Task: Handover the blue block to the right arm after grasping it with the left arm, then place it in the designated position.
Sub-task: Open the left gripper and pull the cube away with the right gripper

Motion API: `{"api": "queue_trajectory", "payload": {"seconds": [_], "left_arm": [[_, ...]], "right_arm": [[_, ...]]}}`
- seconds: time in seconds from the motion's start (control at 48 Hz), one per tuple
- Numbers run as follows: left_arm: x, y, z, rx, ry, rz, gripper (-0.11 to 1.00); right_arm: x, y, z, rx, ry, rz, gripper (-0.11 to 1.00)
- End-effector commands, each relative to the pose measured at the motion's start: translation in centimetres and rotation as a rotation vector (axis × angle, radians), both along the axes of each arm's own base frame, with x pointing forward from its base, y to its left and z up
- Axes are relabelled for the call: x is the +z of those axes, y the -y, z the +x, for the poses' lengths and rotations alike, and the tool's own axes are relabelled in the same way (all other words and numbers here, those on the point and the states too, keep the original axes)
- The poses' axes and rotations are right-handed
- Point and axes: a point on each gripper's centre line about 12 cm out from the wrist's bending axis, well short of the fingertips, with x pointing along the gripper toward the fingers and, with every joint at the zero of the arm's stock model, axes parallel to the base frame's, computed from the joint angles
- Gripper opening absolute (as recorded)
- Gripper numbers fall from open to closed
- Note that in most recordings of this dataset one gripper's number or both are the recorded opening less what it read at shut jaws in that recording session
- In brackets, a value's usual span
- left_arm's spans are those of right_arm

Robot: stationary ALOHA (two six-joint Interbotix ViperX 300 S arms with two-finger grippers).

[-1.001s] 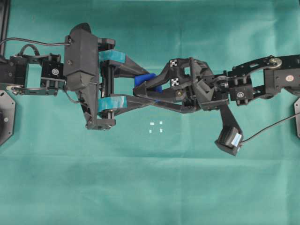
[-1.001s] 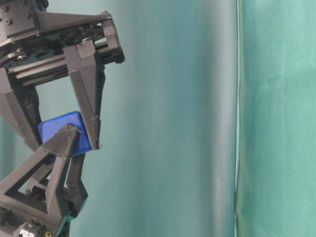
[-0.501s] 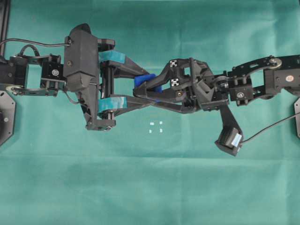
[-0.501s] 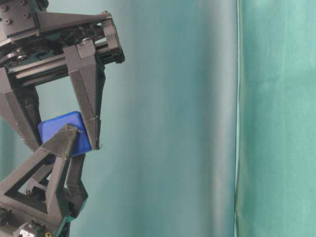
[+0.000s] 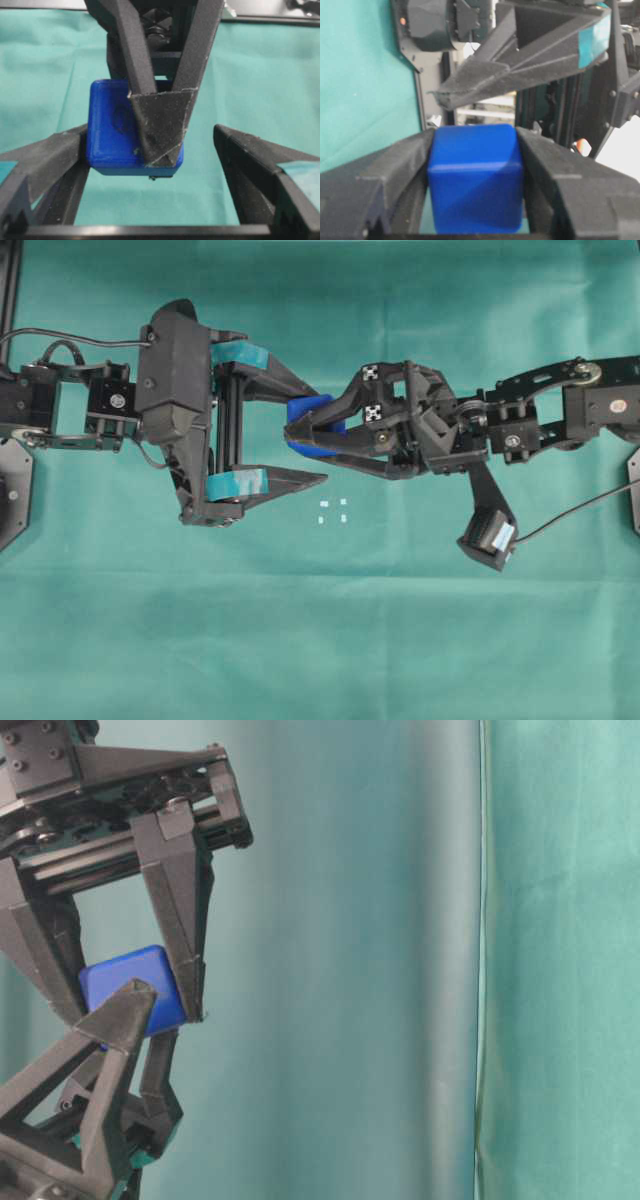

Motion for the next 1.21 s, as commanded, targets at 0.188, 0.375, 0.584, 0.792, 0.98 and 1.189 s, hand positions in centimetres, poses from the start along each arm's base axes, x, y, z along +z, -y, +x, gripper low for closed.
{"api": "queue_trajectory", "payload": {"seconds": [0.188,0.375,0.584,0.792,0.98,1.189], "left_arm": [[1.6,-0.2,-0.4,0.005,0.040,-0.002,1.00],[1.6,-0.4,-1.2,0.011,0.032,0.000,1.00],[1.6,-0.3,-2.9,0.011,0.038,-0.004,1.00],[1.6,-0.3,-3.7,0.010,0.043,-0.004,1.00],[1.5,-0.4,-3.3,0.012,0.040,-0.004,1.00],[1.5,-0.3,-3.3,0.011,0.038,-0.004,1.00]], "right_arm": [[1.8,0.1,-0.6,-0.001,0.046,0.001,0.52],[1.6,0.0,-1.7,-0.002,0.043,0.003,0.52],[1.6,-0.1,-3.2,-0.002,0.046,0.004,0.52],[1.7,-0.1,-4.1,-0.006,0.052,0.015,0.52],[1.4,0.3,-4.2,-0.048,0.027,0.060,0.52],[1.5,0.5,-4.2,-0.130,0.018,0.330,0.52]]}}
